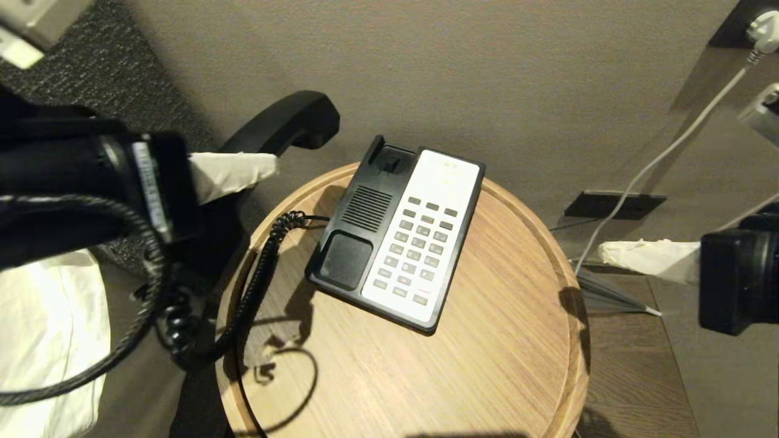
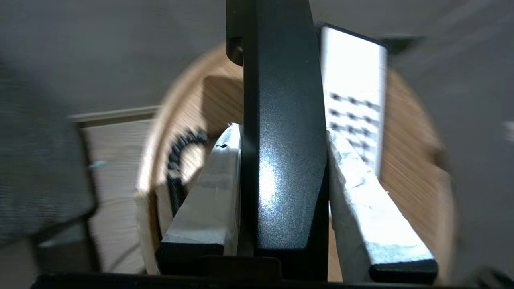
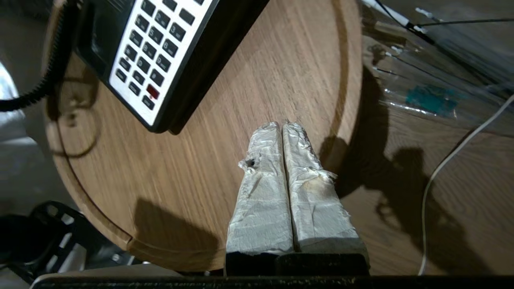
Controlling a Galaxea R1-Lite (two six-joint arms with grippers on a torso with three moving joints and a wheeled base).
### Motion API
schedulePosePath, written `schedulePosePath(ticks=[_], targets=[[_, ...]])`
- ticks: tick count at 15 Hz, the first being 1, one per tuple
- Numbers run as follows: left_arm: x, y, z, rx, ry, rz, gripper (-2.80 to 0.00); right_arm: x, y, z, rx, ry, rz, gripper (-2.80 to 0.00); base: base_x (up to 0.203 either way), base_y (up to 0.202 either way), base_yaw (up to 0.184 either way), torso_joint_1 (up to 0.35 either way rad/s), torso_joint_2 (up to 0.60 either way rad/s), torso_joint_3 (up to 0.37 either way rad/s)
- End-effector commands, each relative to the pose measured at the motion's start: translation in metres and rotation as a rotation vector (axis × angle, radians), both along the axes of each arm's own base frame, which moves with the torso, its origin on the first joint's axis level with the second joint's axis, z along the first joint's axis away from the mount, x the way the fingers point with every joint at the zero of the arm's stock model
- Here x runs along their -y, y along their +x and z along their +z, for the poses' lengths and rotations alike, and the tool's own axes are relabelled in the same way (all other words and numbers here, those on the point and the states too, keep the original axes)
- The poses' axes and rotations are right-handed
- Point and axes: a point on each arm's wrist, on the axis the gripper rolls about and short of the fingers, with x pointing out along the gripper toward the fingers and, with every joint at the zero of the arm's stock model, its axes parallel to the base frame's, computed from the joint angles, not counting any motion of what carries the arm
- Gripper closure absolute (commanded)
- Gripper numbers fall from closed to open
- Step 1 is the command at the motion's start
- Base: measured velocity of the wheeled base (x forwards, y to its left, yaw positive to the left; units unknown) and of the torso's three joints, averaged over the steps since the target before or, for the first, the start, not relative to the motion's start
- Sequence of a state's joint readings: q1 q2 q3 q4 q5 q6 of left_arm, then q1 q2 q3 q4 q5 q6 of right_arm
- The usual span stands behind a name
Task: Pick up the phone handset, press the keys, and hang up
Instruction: Put the handset back
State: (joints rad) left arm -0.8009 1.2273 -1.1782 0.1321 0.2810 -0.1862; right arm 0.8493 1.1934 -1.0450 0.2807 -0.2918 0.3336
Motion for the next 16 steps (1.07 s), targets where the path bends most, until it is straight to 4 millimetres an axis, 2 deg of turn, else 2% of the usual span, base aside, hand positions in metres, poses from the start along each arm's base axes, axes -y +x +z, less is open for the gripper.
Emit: schedulePosePath(ticks=[1, 3, 6, 11, 16], targets=[[0.041, 0.019, -0.006, -0.026, 0.057, 0.027, 0.00, 0.014, -0.012, 0.004, 0.012, 0.044, -0.016, 0.00, 0.000, 0.000, 0.000, 0.000, 0.00, 0.000], [0.060, 0.020, -0.007, -0.026, 0.072, 0.025, 0.00, 0.018, -0.015, 0.005, 0.016, 0.058, -0.018, 0.00, 0.000, 0.000, 0.000, 0.000, 0.00, 0.000], [0.071, 0.021, -0.007, -0.025, 0.076, 0.020, 0.00, 0.022, -0.016, 0.006, 0.019, 0.062, -0.029, 0.00, 0.000, 0.000, 0.000, 0.000, 0.00, 0.000], [0.075, 0.020, -0.020, -0.062, 0.090, 0.022, 0.00, 0.027, -0.018, 0.004, 0.014, 0.078, -0.051, 0.00, 0.000, 0.000, 0.000, 0.000, 0.00, 0.000], [0.081, 0.034, -0.030, -0.041, 0.065, 0.041, 0.00, 0.029, -0.020, 0.005, 0.016, 0.086, -0.045, 0.00, 0.000, 0.000, 0.000, 0.000, 0.00, 0.000]])
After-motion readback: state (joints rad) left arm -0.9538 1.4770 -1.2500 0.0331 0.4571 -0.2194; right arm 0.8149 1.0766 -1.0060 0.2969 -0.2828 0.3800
